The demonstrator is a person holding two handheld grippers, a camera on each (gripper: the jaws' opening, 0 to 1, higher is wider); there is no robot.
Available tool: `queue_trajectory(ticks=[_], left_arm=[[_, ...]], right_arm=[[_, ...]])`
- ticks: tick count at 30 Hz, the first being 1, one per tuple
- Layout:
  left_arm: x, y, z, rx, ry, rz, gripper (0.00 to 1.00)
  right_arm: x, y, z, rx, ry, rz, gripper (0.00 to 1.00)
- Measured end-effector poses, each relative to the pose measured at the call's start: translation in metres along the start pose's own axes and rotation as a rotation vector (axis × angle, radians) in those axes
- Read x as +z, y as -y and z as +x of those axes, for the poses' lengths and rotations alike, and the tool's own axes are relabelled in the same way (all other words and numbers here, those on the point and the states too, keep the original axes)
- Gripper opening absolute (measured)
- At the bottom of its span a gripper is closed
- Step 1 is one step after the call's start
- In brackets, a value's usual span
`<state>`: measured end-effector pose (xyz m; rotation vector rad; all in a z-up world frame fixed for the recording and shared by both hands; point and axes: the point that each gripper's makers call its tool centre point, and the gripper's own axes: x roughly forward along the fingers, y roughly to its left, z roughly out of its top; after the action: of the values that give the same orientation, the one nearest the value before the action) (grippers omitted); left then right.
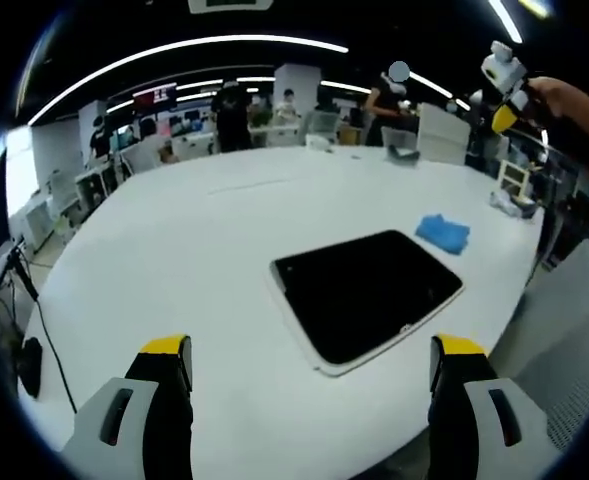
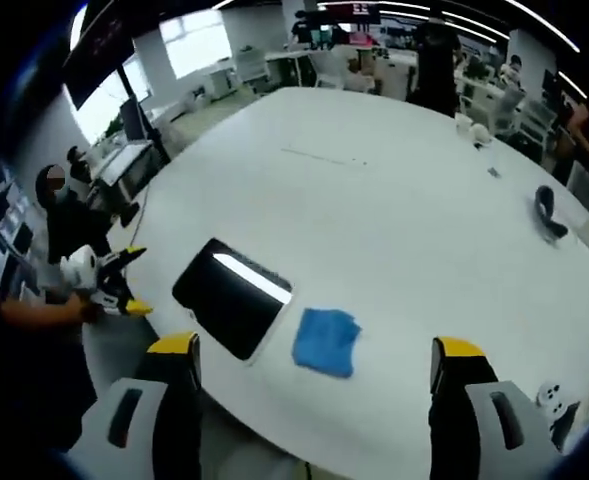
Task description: Wipe the mirror surface with the cleaning cloth until all visible marks leave the cleaned area.
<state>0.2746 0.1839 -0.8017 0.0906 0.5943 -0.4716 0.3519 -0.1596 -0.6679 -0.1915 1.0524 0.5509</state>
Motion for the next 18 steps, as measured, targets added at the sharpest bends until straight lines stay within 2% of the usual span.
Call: queue_trajectory(ticks=[3, 5, 10, 18], left_arm=[[-0.001, 0.000, 0.000, 0.000, -0.003, -0.002, 0.99], [-0.001, 0.001, 0.000, -0.002, -0.008, 0.007, 0.99], [-0.002, 0.000, 0.000, 0.000, -0.015, 0.008, 0.99], [-0.004, 0.000, 0.001, -0.001, -0.023, -0.001, 0.99]], right_arm=[[0.007, -0.001, 0.006, 0.032, -0.047, 0.002, 0.94], [0.012, 0.001, 0.010, 0.031, -0.077, 0.030, 0.94], [0.016, 0.002, 0.016, 0.038, -0.167, 0.014, 0.90], [0.019, 0.003, 0.023, 0.024, -0.179, -0.004, 0.87]])
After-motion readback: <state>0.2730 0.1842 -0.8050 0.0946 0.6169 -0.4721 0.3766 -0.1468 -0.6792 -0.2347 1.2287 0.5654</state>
